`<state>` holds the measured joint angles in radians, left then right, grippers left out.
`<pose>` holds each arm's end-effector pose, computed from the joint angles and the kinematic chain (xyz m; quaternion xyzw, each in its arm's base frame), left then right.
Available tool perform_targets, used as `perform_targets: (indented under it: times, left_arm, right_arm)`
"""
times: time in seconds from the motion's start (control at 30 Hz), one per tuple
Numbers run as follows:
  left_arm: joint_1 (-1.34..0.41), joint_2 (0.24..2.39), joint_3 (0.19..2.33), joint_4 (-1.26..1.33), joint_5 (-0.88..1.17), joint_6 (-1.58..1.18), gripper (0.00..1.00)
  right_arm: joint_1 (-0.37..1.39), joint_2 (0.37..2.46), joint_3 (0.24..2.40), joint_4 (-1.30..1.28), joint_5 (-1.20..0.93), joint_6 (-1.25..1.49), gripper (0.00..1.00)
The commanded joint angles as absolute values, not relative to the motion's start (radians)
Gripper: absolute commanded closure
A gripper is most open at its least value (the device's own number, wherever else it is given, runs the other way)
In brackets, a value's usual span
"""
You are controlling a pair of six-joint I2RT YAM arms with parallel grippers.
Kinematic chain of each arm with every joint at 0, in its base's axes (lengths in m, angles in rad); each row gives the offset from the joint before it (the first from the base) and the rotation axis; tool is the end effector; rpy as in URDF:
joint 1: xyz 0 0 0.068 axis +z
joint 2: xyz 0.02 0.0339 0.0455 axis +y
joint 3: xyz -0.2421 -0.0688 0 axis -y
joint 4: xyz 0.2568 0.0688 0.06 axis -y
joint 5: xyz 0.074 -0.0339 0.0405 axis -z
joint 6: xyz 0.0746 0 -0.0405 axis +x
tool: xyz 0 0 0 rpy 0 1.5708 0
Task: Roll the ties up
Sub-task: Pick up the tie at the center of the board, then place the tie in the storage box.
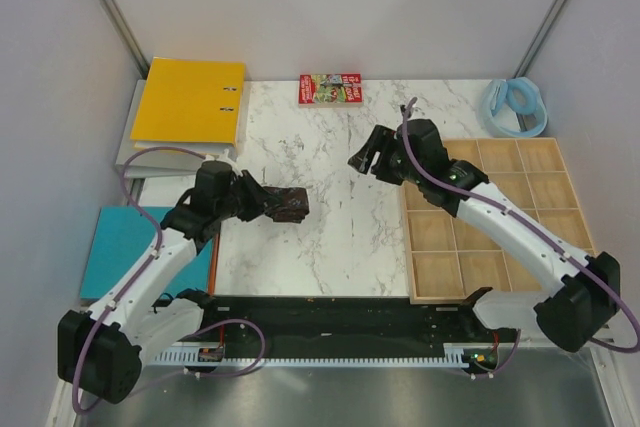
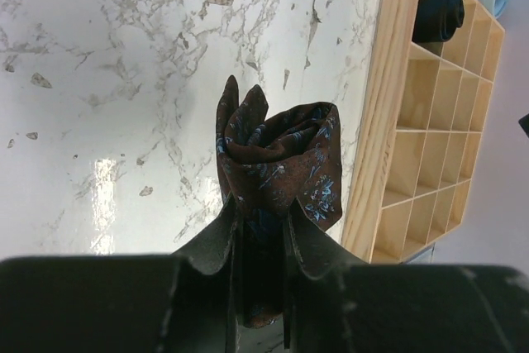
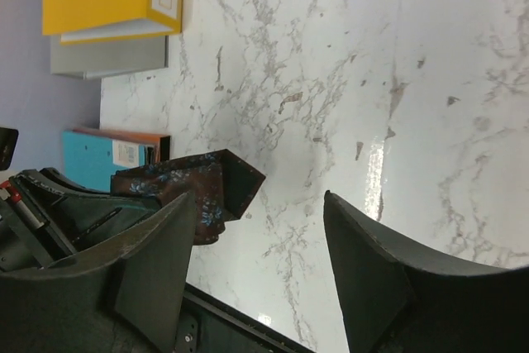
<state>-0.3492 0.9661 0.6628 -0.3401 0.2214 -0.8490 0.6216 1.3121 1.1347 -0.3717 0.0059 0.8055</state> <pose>0.2413 -0.1053 0.2052 -0.1720 0.8735 -0.3323 0.3114 0.2833 0.2024 0.2837 0.0815 0.8685 0.3181 0.3713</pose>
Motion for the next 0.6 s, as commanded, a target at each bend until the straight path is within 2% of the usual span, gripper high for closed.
perform_targets:
  times: [0.0,0.57]
  left_arm:
    - [-0.374,0.976,0.759,-0.399,0.262,-0.807,0.98]
    - [-0.627,1.273,1.166,-0.445,0.247,-0.81,0.98]
  right_arm:
    - [0.591,1.215,1.091,-0.445,0.113,0.833,0.28]
    - [0.565,0.924,1.077,-0.604,0.331,0.876,0.21]
